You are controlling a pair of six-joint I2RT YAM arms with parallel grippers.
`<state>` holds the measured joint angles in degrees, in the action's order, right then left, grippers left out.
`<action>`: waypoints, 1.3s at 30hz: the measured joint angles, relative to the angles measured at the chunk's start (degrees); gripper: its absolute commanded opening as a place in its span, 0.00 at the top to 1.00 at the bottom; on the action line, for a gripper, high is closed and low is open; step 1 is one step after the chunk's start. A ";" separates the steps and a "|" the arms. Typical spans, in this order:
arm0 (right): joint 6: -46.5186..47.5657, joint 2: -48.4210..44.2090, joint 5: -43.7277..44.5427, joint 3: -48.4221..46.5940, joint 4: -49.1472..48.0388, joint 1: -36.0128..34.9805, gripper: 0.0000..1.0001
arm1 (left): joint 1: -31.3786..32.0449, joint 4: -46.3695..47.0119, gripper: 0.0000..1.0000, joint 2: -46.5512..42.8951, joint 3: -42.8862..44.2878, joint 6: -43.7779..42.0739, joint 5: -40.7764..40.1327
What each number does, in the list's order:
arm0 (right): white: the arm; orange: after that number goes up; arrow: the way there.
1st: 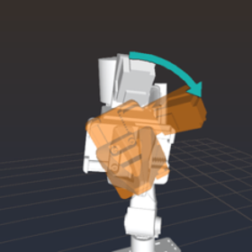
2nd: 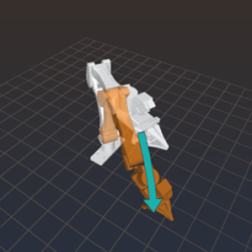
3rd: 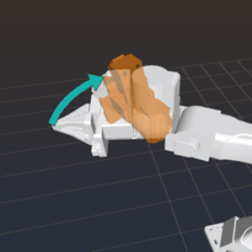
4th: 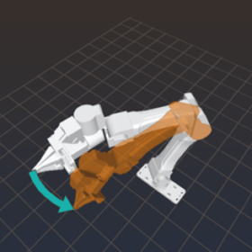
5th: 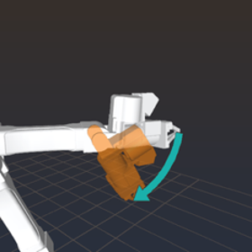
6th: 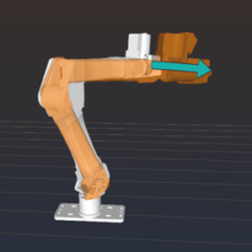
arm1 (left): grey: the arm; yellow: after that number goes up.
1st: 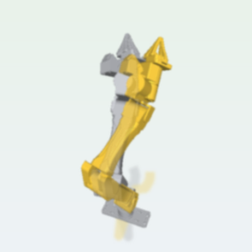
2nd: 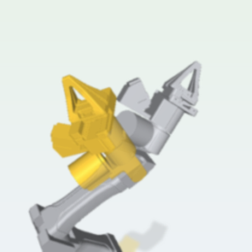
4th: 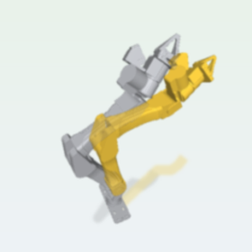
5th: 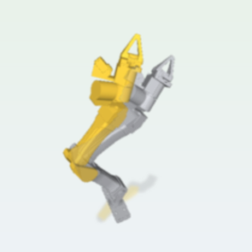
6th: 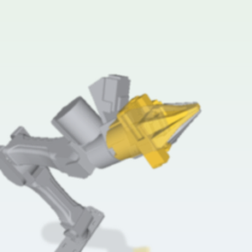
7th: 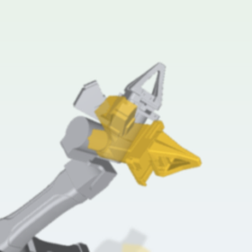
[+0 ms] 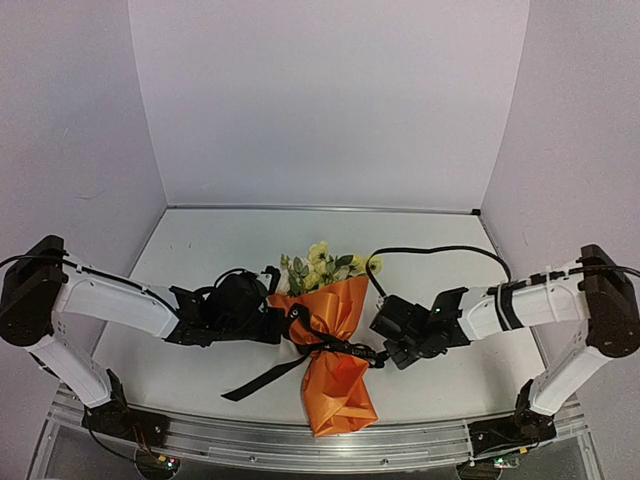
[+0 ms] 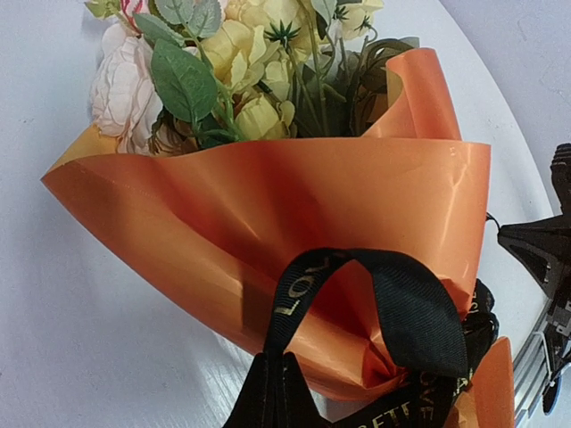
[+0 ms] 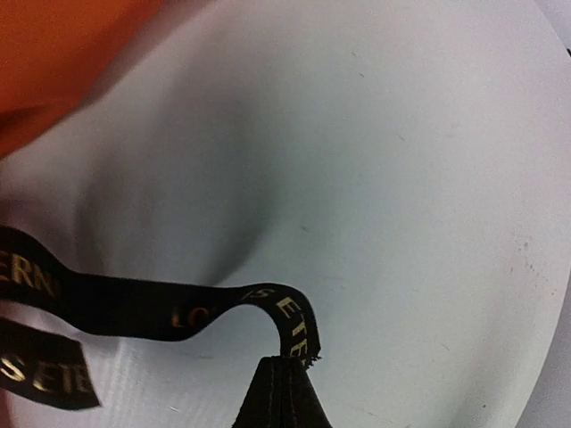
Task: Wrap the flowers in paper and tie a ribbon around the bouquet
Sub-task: Tie the half-tied ribbon around the folded bouquet.
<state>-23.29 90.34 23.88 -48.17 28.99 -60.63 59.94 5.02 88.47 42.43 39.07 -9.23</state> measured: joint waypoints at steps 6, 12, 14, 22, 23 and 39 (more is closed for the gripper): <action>-3.14 8.43 -3.01 -7.59 -3.05 -2.84 1.00 | -0.23 0.52 1.00 -0.92 -2.89 -0.25 0.03; -5.38 12.41 -5.84 -11.62 -5.36 -3.29 1.00 | -0.98 0.69 1.00 -2.30 -4.07 -0.31 0.03; -5.96 12.78 -6.29 -12.21 -5.73 -3.29 1.00 | -1.43 1.09 1.00 -2.52 -4.34 -0.33 0.06; -7.94 12.84 -6.77 -12.58 -7.20 -3.29 1.00 | -3.27 1.62 1.00 -2.58 -5.07 -1.05 0.46; -8.21 12.84 -6.84 -12.58 -7.48 -3.29 1.00 | -3.41 1.63 1.00 -2.58 -5.07 -1.21 0.60; -4.18 2.18 -6.18 -4.62 -5.03 0.61 1.00 | -3.91 2.58 1.00 -2.14 -5.05 -3.16 6.17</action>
<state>-27.48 92.52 17.69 -52.79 23.97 -60.02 56.03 7.60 86.33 37.38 35.91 -3.06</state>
